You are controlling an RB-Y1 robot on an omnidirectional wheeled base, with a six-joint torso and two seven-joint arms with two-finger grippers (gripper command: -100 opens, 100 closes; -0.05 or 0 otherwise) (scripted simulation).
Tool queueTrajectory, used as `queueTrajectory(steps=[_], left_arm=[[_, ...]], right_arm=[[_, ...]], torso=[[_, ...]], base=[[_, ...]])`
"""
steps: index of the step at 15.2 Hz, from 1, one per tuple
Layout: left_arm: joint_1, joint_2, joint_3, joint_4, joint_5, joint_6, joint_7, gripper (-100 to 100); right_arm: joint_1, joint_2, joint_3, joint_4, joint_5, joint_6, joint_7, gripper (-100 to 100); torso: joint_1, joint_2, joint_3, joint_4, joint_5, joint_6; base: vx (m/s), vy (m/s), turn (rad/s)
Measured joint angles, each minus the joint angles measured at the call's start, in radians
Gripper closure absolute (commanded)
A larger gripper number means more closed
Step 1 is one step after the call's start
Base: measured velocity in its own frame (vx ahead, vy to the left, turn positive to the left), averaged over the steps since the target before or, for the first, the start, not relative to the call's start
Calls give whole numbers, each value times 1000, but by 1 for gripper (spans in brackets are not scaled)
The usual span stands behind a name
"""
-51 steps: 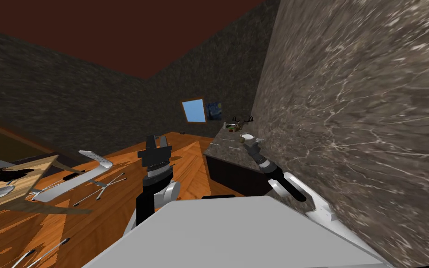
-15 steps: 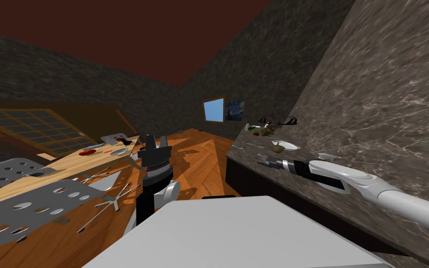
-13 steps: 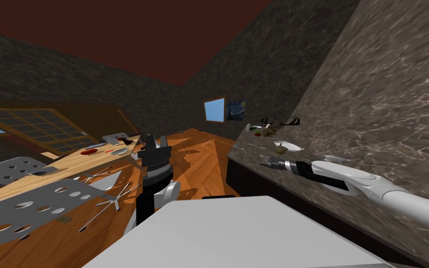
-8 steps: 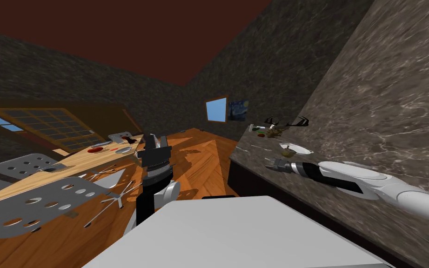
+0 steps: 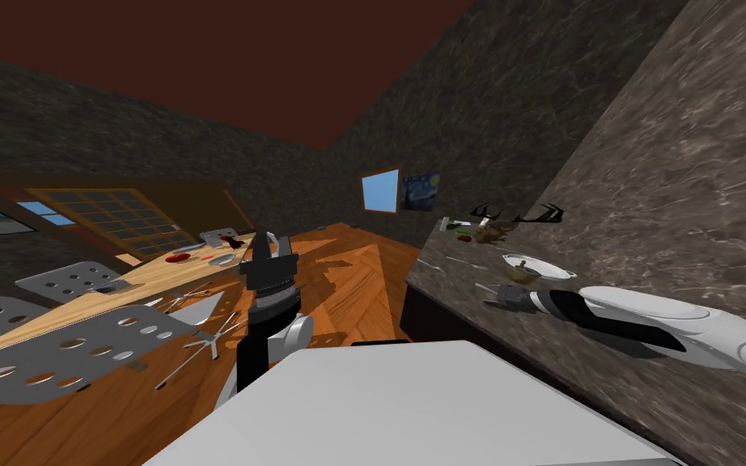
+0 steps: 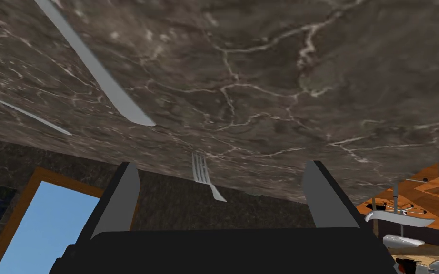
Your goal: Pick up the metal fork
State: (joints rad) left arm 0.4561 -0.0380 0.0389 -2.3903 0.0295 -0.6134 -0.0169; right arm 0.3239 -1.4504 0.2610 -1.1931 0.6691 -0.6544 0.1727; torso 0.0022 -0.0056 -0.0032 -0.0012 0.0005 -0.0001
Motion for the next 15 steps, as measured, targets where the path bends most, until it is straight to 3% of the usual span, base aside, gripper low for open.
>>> queueTrajectory(steps=[3,4,6,9,15], left_arm=[[0,0,0,0,0,0,0,0],[0,0,0,0,0,0,0,0],[0,0,0,0,0,0,0,0],[0,0,0,0,0,0,0,0],[0,0,0,0,0,0,0,0]], right_arm=[[26,-39,31,89,41,-4,30,-100],[17,-44,58,114,66,3,32,-100],[56,-66,74,134,84,25,44,-100],[36,-68,113,197,124,18,57,-100],[74,-62,129,162,128,78,37,-100]], torso=[[1,-4,-2,-1,0,0],[0,-5,-3,-1,0,0],[-1,-5,-3,-1,0,0],[0,0,0,0,0,0],[-6,9,5,2,-1,0]], base=[[167,37,88],[168,0,73],[142,22,50],[83,19,23],[-13,-42,96]])
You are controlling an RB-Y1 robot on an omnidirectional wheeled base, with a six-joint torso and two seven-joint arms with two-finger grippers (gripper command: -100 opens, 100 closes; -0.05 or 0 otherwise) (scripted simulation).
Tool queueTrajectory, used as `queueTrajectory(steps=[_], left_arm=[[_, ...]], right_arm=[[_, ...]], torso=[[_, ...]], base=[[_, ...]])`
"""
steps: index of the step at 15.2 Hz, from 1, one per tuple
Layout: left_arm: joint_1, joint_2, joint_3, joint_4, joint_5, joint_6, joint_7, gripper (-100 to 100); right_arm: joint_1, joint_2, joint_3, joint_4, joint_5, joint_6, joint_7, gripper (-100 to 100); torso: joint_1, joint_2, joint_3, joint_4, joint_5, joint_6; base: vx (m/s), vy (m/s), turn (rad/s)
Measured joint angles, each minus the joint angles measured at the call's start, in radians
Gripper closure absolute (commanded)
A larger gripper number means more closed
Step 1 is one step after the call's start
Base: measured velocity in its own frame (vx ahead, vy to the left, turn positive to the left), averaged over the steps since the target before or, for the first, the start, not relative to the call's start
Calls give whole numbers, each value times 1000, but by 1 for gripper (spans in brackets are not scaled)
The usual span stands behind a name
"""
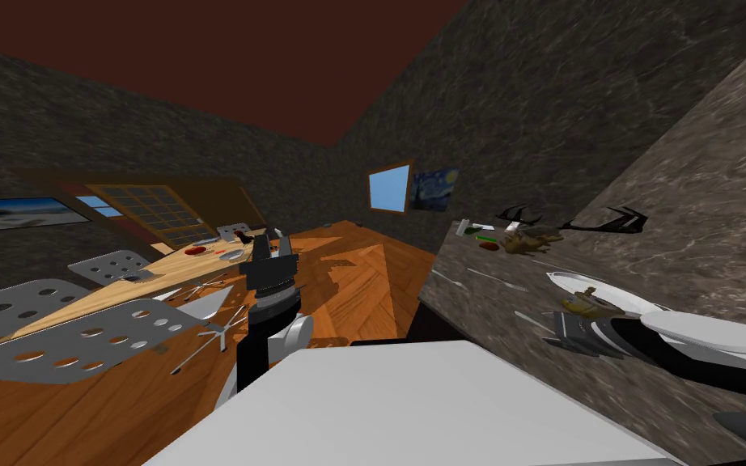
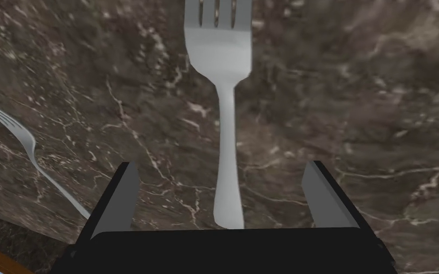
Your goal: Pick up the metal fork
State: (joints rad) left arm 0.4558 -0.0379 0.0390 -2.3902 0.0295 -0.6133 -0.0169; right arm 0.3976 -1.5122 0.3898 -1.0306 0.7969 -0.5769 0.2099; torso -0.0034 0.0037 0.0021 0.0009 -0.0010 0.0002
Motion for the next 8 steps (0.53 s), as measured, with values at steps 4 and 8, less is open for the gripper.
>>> queueTrajectory(steps=[4,8], left_arm=[[0,0,0,0,0,0,0,0],[0,0,0,0,0,0,0,0]], right_arm=[[0,8,8,-6,3,18,-11,100],[1,2,2,-4,1,11,-6,100]], torso=[[2,-1,0,0,1,0],[5,-1,0,0,2,2]], base=[[-9,-14,13],[11,25,-77]])
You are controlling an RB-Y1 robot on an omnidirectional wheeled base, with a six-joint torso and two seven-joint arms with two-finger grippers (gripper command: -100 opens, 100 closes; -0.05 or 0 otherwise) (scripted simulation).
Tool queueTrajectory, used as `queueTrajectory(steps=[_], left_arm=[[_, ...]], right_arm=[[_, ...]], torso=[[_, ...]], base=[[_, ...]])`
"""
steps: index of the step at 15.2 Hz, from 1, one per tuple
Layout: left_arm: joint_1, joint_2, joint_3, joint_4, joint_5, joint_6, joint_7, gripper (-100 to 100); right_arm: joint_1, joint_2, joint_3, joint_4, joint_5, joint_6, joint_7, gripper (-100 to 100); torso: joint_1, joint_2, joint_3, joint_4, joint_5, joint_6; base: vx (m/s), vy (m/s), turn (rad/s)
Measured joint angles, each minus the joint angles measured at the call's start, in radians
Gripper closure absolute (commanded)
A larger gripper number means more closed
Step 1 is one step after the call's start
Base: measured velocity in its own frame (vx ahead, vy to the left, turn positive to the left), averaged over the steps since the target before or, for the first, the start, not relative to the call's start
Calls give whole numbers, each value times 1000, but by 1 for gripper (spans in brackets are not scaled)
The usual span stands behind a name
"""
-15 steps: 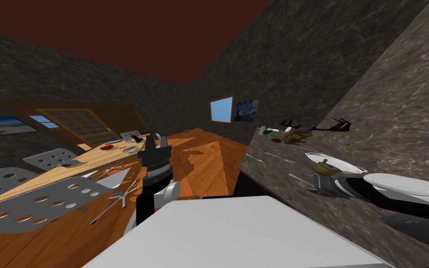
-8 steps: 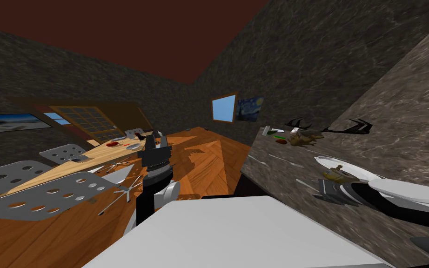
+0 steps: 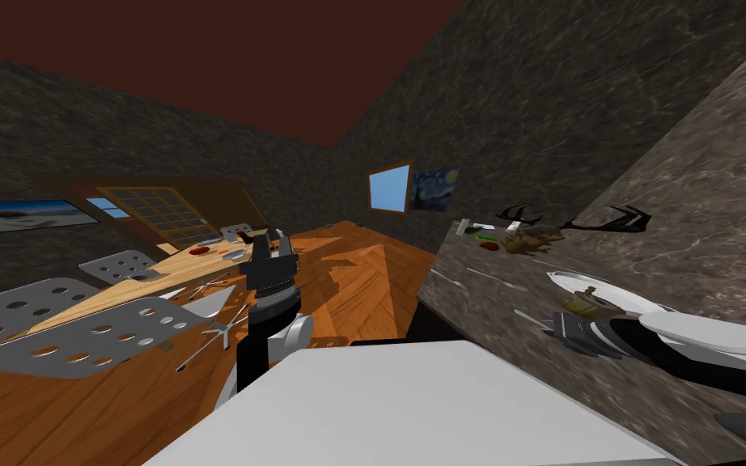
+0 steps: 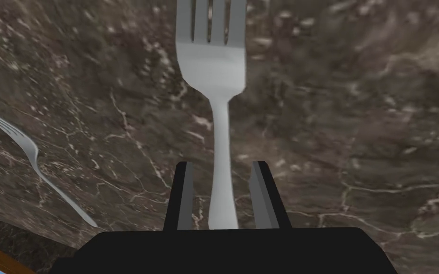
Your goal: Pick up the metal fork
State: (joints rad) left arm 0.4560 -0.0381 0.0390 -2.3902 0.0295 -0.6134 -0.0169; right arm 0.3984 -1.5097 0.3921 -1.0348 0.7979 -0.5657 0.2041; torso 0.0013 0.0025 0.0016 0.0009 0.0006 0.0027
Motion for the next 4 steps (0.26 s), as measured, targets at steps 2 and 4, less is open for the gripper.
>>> queueTrajectory(steps=[2,4], left_arm=[[0,0,0,0,0,0,0,0],[0,0,0,0,0,0,0,0]], right_arm=[[-5,-9,-7,12,-2,-21,11,100],[-15,-14,-13,30,-3,-48,23,100]], torso=[[3,-1,0,0,1,0],[4,-1,0,0,1,-1]], base=[[31,64,-130],[19,41,-50]])
